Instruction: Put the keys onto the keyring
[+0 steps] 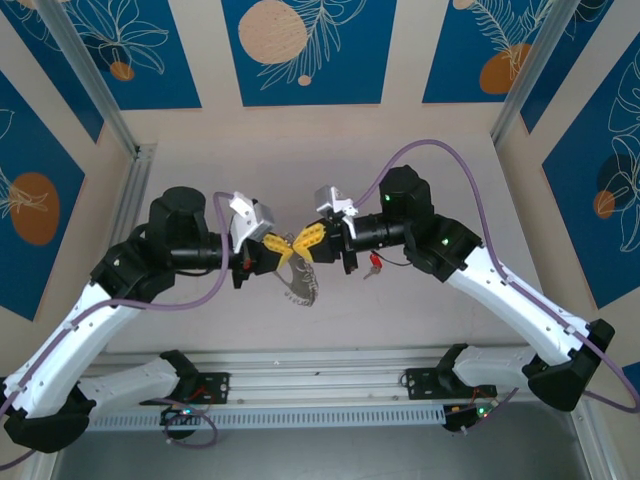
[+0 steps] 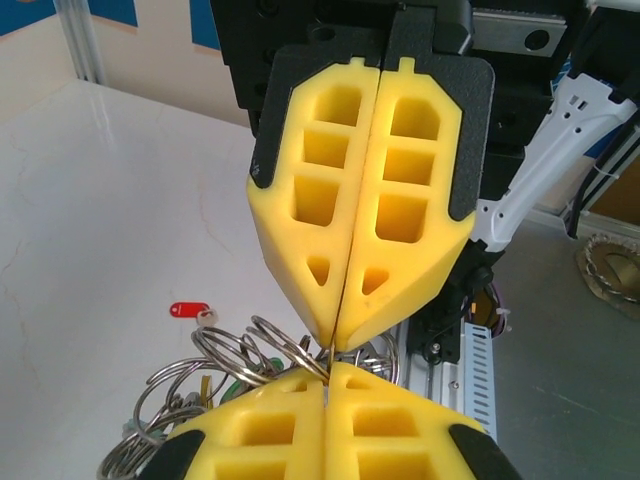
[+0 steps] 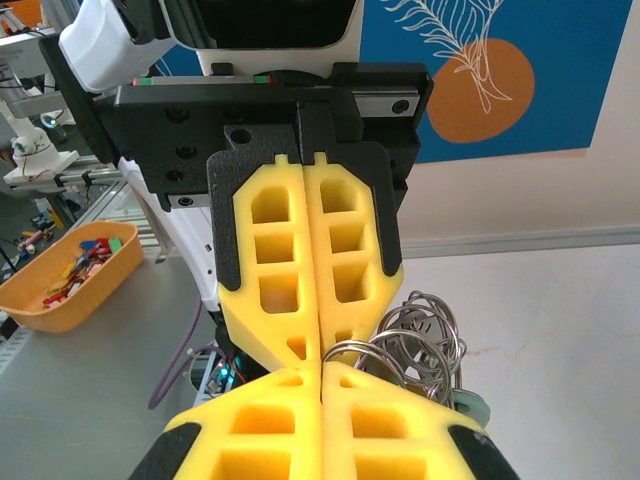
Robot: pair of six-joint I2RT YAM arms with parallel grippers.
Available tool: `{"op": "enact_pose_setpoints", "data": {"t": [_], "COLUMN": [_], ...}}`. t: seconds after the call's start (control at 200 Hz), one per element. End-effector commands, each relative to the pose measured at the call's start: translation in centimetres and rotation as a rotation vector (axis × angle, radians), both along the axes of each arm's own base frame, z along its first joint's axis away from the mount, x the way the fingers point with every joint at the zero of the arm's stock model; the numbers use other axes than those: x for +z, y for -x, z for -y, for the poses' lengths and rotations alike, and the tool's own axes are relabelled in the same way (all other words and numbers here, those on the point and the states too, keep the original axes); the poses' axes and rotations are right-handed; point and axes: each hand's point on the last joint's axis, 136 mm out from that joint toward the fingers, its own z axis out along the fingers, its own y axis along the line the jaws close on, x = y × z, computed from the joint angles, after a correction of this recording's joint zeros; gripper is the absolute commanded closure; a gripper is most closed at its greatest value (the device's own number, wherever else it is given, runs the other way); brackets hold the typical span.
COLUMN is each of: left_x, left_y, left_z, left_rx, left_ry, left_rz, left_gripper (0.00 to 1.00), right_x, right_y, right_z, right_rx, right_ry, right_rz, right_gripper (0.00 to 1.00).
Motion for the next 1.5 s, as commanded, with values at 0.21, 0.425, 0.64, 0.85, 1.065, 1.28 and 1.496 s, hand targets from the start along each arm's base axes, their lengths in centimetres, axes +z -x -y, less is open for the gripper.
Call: {"op": "enact_pose_setpoints", "data": {"t": [0.21,0.425,0.64,0.85,1.065,1.28,1.496], "left_x": [1.5,3.2,5.1,5.8,6.2,5.9,5.5], "left_y": [0.2,1.6,2.3,1.6,1.1,0.6,0.7], "left_z": [-0.4,-0.7,-1.0,0.1,0.8,1.2,1.3], "left_rx": [0.001,-0.053,-0.076,-0.097,-0.107,-0.107,-0.115], "left_ry": [0.005,0.019,0.042,0.069,0.088,0.081,0.073], "left_rz": [0.074,0.095,0.131,0.153,0.167,0.160,0.148], "left_gripper": [0.91,0.63,0.65,0.67,0.67,0.66,0.84], "right_x": [1.5,2.2,3.7,5.3,5.8,6.0,6.1], "right_y": [1.7,1.4,1.4,1.1,0.9,1.1,1.0], "right_z": [0.8,0.7,0.7,0.6,0.4,0.3,0.3], "right_rx": [0.065,0.077,0.088,0.069,0.063,0.082,0.072], "right_ry": [-0.076,-0.109,-0.158,-0.231,-0.264,-0.280,-0.288], "right_rz": [0.027,0.012,0.022,0.020,0.009,0.013,0.016], "right_gripper": [1.00,1.00,1.00,1.00,1.00,1.00,1.00]}}
